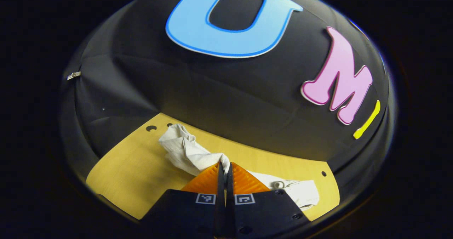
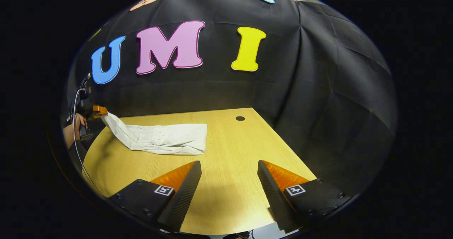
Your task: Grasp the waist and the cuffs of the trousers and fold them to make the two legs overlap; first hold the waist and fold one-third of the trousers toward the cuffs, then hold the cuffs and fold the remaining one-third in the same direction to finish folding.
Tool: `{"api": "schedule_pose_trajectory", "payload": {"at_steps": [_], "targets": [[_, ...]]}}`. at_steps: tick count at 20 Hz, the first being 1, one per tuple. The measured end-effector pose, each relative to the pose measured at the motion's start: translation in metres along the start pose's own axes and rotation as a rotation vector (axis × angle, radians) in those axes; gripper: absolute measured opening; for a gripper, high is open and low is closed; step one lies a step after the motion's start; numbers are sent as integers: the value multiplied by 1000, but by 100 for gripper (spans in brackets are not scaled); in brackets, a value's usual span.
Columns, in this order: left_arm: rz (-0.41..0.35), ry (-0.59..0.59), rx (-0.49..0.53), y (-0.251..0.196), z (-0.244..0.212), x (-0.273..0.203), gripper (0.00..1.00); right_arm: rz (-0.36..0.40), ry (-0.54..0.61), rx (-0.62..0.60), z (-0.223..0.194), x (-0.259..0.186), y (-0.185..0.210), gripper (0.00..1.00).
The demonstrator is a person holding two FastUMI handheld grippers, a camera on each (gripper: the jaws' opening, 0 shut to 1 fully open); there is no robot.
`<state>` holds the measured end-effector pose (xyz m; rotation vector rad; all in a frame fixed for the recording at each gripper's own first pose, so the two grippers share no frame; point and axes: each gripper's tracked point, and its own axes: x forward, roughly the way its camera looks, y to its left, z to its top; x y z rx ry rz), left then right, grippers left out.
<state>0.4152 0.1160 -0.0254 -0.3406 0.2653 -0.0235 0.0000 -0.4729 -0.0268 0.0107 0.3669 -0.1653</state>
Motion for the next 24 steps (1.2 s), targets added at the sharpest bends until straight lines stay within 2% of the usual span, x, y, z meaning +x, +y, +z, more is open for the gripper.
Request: {"api": "schedule_pose_trajectory", "payload": {"at_steps": [5,12,18,24], "targets": [[-64,-33,20,-93,5,-3,5,57,-33,-18,21,21,-25,98],[-165,-8,64,-219,-26,8,5,107,-15,49,19,48,-54,98],[-273,74,75,-311,-91,12,5,168,52,104,-7,46,-49,99],[-294,244,160,-341,-184,20,6,206,94,101,-24,37,-48,99]]}}
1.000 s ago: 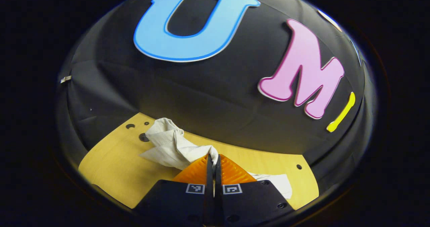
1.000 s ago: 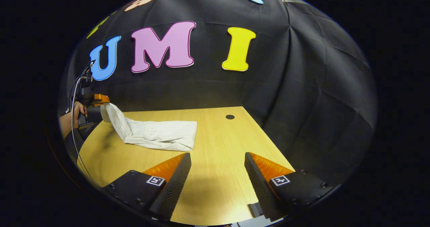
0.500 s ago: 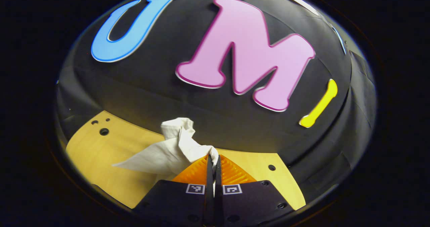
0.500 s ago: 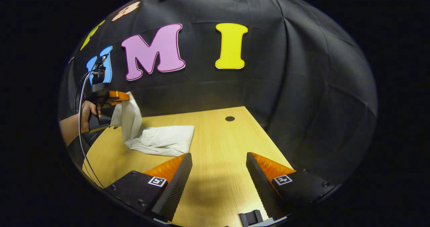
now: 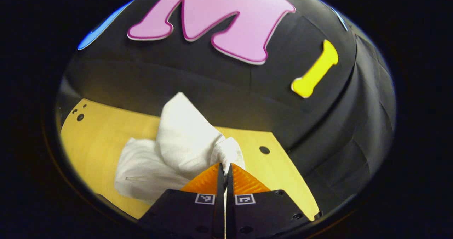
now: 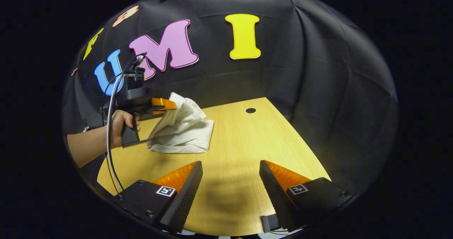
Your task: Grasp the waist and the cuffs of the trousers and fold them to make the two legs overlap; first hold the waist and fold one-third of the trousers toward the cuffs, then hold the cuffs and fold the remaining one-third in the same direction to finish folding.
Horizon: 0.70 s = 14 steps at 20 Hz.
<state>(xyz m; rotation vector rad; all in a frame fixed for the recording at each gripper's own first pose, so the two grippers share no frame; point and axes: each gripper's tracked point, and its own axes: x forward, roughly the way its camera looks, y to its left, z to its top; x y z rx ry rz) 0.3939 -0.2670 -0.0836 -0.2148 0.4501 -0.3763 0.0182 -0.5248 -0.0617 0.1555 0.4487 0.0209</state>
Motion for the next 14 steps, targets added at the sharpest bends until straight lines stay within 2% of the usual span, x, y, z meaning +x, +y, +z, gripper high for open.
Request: {"api": "schedule_pose_trajectory", "payload": {"at_steps": [2,5,7,8,9,11,14], "targets": [[4,69,15,-3,-26,14,13,7,5,-6,-2,-1,0,99],[-4,174,43,-4,-66,17,19,6,5,-21,-3,-2,0,99],[-40,196,36,-9,-79,10,33,8,8,-22,-4,-2,-1,99],[-55,193,34,-8,-83,2,49,10,8,-17,-4,-2,0,99],[-58,193,36,-7,-88,-4,72,10,8,-13,-3,0,1,99],[-46,198,43,2,-95,-26,78,10,4,-17,-1,5,6,99],[-4,121,67,20,-86,-69,96,39,-1,-29,3,14,25,99]]}}
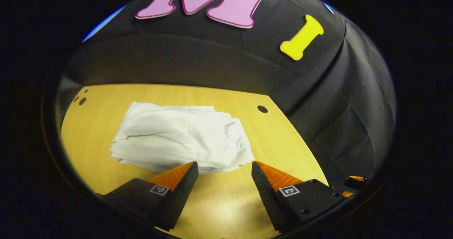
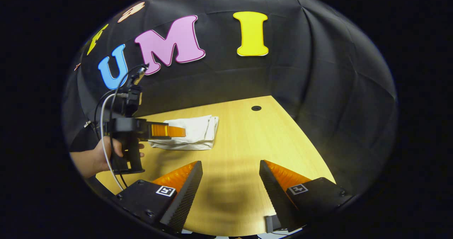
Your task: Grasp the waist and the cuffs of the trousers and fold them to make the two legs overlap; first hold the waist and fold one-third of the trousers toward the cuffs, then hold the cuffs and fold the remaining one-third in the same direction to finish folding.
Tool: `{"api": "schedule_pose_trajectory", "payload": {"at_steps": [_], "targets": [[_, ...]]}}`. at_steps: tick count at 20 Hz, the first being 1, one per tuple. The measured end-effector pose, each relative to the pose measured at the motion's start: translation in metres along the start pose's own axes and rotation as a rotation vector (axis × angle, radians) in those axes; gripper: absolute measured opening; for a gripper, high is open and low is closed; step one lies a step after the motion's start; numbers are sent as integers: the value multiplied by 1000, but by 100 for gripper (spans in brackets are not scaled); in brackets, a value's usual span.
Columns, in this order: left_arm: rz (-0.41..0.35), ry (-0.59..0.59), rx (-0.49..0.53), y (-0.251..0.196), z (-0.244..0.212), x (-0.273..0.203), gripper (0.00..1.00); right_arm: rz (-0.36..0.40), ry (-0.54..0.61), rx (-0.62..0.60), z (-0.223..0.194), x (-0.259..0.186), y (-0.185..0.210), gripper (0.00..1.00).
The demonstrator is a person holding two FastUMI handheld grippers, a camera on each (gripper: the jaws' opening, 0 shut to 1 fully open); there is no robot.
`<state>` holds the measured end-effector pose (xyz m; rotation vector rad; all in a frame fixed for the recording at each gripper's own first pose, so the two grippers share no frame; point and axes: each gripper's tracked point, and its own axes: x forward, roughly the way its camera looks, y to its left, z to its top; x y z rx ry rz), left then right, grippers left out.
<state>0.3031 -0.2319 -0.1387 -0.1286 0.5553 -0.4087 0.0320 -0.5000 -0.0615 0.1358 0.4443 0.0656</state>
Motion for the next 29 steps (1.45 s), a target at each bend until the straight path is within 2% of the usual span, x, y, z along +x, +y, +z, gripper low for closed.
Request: {"api": "schedule_pose_trajectory", "payload": {"at_steps": [4,5,6,7,11,14,17,19,20,22,28,29], "targets": [[29,-74,-4,16,-6,-68,96,35,-30,-32,11,10,30,99],[56,-96,-16,22,-8,-84,96,43,-27,-43,9,12,37,99],[77,-116,-31,28,-12,-99,92,57,-16,-52,5,13,47,99],[95,-135,-46,33,-17,-114,96,71,-11,-59,3,13,57,99],[201,-216,-48,62,-34,-175,96,113,-19,-82,6,6,92,99],[280,-298,-35,89,-28,-221,96,131,-22,-92,4,-1,114,99],[344,-373,-85,117,-25,-258,96,146,-9,-74,-5,-12,135,99],[349,-390,-100,117,-30,-276,96,155,1,-63,-14,-21,147,99],[352,-384,-88,120,-35,-282,92,161,4,-59,-18,-24,154,99],[360,-367,-80,130,-42,-286,96,163,12,-54,-27,-28,166,99],[294,-320,-75,136,-53,-286,96,137,8,-45,-44,-40,186,99],[284,-306,-73,136,-57,-285,92,133,9,-40,-47,-41,188,99]]}}
